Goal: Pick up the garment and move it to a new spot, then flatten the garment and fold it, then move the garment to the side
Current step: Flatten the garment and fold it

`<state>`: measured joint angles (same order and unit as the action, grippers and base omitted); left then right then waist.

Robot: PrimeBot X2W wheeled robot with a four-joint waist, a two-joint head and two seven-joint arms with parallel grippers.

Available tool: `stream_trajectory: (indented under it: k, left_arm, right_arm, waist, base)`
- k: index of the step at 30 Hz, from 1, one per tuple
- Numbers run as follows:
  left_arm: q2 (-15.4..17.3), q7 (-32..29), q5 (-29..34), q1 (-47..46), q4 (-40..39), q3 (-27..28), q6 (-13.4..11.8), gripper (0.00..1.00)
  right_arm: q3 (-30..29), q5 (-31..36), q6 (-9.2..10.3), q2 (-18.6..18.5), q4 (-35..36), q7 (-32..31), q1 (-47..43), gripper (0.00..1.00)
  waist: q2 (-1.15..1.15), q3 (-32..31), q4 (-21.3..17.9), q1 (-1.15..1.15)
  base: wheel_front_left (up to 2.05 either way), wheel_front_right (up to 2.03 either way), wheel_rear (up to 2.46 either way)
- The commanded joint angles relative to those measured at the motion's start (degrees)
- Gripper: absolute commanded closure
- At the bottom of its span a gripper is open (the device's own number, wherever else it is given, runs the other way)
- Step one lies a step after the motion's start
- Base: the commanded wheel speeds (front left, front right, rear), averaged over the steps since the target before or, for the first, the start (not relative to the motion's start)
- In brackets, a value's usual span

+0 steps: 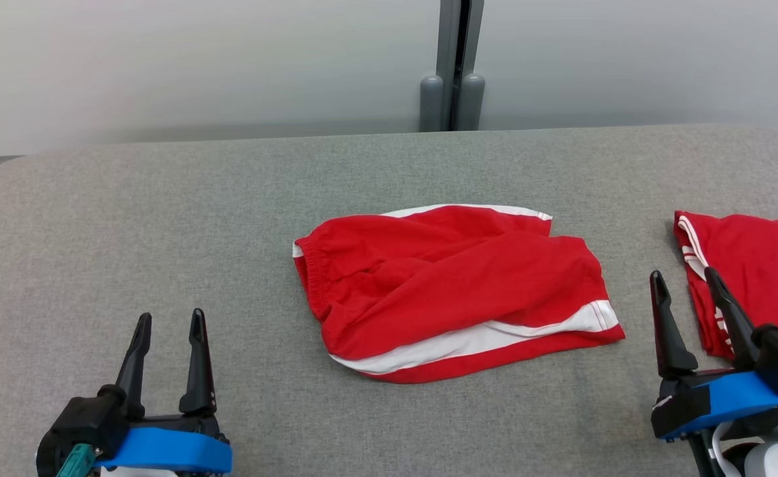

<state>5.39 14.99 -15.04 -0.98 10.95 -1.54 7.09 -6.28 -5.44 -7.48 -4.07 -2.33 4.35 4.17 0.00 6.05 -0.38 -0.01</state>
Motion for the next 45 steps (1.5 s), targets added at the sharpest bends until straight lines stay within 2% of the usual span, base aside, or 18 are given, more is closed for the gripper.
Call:
stream_trajectory:
  k: [1, 8, 11, 17, 22, 26, 33, 34, 35, 36, 37, 38, 39, 45]
  left_arm:
    - [0.0, 0.25, 0.47, 0.5, -0.24, 0.25, 0.26, 0.0]
    - [0.17, 0.25, 1.69, 0.86, 0.9, -1.64, 0.39, 0.0]
    - [1.59, -1.36, 2.14, 0.78, 3.21, -8.42, 0.49, 0.0]
    - [5.1, -3.85, -4.59, -2.67, 7.97, -20.51, 0.3, 0.0]
    - [6.11, -3.63, -10.56, -6.9, 11.2, -26.92, 0.3, 0.0]
    - [6.02, -2.79, -13.99, -10.2, 13.07, -30.01, 0.31, 0.0]
    - [6.15, -1.72, -16.74, -13.95, 16.3, -32.08, 0.31, 0.0]
    - [6.21, -1.66, -16.93, -14.27, 16.74, -32.29, 0.31, 0.1]
    - [6.35, -1.64, -17.24, -14.53, 17.15, -32.63, 0.31, 0.31]
    - [6.43, -1.62, -17.49, -14.78, 17.52, -33.09, 0.31, 0.63]
    - [6.54, -1.62, -17.75, -15.03, 17.81, -33.52, 0.31, 0.87]
    - [6.6, -1.6, -18.07, -15.23, 17.99, -33.82, 0.31, 1.0]
    - [6.63, -1.59, -18.39, -15.37, 18.21, -34.16, 0.32, 1.0]
    - [6.93, -1.12, -20.27, -16.19, 16.72, -35.09, 0.32, 1.0]
  right_arm:
    - [-0.24, 0.27, -0.03, 0.17, 0.34, -0.22, -0.68, 0.0]
    - [0.24, 0.76, -0.03, 0.51, -0.33, -2.36, 0.46, 0.0]
    - [1.49, 1.02, -0.03, 0.48, -2.5, -5.98, 1.19, 0.0]
    - [4.34, -0.03, -0.03, -1.09, -7.63, -9.17, 3.79, 0.0]
    - [5.98, -0.68, -0.03, -1.66, -12.66, -9.54, 6.45, 0.0]
    - [7.15, -0.75, -0.03, -1.84, -16.75, -9.94, 9.07, 0.0]
    - [8.19, -0.09, -0.03, -1.76, -23.35, -10.19, 13.66, 0.0]
    - [8.26, -0.04, -0.03, -1.67, -24.13, -10.15, 14.07, 0.0]
    - [8.17, 0.22, -0.03, -1.6, -24.86, -10.14, 14.58, 0.0]
    - [8.31, 0.22, -0.03, -1.51, -25.59, -10.25, 15.05, 0.0]
    - [8.51, 0.07, -0.03, -1.39, -26.21, -10.24, 15.51, 0.0]
    - [8.63, 0.0, -0.03, -1.37, -26.72, -9.96, 16.0, 0.52]
    - [8.96, -0.21, -0.03, -1.35, -27.06, -9.68, 16.31, 1.0]
    - [9.83, -2.43, -0.03, -2.04, -25.55, -7.26, 16.55, 1.0]
  waist:
    - [0.0, 0.09, 0.1, 0.01]
    - [0.0, 0.63, 0.3, 0.01]
    - [0.0, 1.2, -0.2, 0.01]
    - [0.0, 2.9, -0.82, 0.01]
    - [0.0, 4.11, -1.22, 0.01]
    - [0.0, 5.0, -1.57, 0.01]
    - [0.0, 6.33, -1.79, 0.01]
    - [0.0, 6.48, -1.78, 0.01]
    - [0.0, 6.65, -1.76, 0.01]
    - [0.0, 6.78, -1.71, 0.01]
    - [0.0, 6.9, -1.66, 0.01]
    - [0.0, 6.98, -1.6, 0.01]
    - [0.0, 7.02, -1.53, 0.01]
    - [0.0, 6.25, -1.29, 0.01]
  base:
    - [0.0, 0.0, 0.0]
    - [0.0, 0.0, 0.0]
    - [0.0, 0.0, 0.0]
    - [0.0, 0.0, 0.0]
    - [0.0, 0.0, 0.0]
    - [0.0, 0.0, 0.0]
    - [0.0, 0.0, 0.0]
    - [0.0, 0.0, 0.0]
    - [0.0, 0.0, 0.0]
    - [0.0, 0.0, 0.0]
    - [0.0, 0.0, 0.0]
    - [0.0, 0.0, 0.0]
    - [0.0, 0.0, 0.0]
    - [0.0, 0.0, 0.0]
